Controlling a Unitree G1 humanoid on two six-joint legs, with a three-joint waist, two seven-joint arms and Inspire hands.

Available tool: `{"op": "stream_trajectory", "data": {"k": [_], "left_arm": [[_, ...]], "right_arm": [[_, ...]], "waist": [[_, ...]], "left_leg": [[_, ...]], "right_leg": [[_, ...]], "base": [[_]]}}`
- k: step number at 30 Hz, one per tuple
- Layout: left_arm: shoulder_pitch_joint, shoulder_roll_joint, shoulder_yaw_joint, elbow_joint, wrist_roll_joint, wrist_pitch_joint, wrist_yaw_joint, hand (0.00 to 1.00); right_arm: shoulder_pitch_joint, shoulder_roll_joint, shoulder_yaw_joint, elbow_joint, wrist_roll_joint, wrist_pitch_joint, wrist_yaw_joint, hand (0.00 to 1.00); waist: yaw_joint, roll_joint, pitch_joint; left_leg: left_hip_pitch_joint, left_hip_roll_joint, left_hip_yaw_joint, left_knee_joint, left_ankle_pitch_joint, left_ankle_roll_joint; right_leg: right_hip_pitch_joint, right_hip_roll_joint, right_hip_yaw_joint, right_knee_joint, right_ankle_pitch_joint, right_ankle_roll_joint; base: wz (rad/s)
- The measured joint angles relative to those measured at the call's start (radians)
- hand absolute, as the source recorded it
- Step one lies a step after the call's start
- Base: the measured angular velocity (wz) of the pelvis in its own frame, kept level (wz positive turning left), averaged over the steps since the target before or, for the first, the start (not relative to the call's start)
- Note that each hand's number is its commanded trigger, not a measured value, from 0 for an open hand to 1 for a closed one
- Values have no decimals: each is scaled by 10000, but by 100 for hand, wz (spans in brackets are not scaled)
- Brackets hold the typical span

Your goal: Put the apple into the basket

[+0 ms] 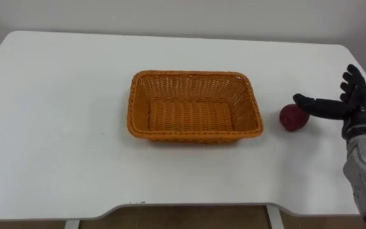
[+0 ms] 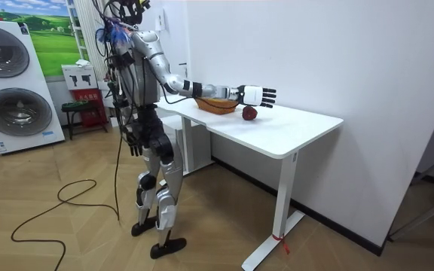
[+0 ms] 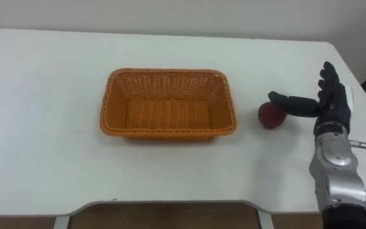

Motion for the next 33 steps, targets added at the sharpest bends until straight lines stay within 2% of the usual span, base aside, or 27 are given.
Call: {"op": "stream_trajectory", "data": {"k": [7,11,15,21,33], "left_arm": [[-4,17,1,29,-1,16,-128,0],[-9,64,-17,33,-1,-22,-132,0],[6,91,-16,33,2,-24,-131,0],[-20,97,-16,206,2,-25,-131,0],[-103,106,-7,335,-1,-90,-139,0]], "right_arm": [[-18,-110,21,27,-219,122,161,0],[-15,-254,420,228,-377,117,415,0],[17,-251,564,999,-960,113,812,0],[37,-244,579,1871,-1876,115,949,0],[37,-242,579,1960,-2082,85,951,0]], "waist": [[101,-4,-3],[222,-40,0],[247,-103,-4],[260,-72,-11],[379,-51,-26]], "left_leg": [[18,6,-28,45,1,-1],[112,12,-43,46,1,-2],[210,-2,-130,73,1,-3],[211,1,-140,128,6,-10],[282,6,-118,135,9,-16]], "right_leg": [[75,-10,-95,-20,0,0],[163,-9,-121,-24,0,0],[279,-26,-179,-30,0,0],[311,-18,-139,-6,19,-32],[321,-21,-117,-6,30,-49]], "base": [[3],[0],[6],[0],[0]]}}
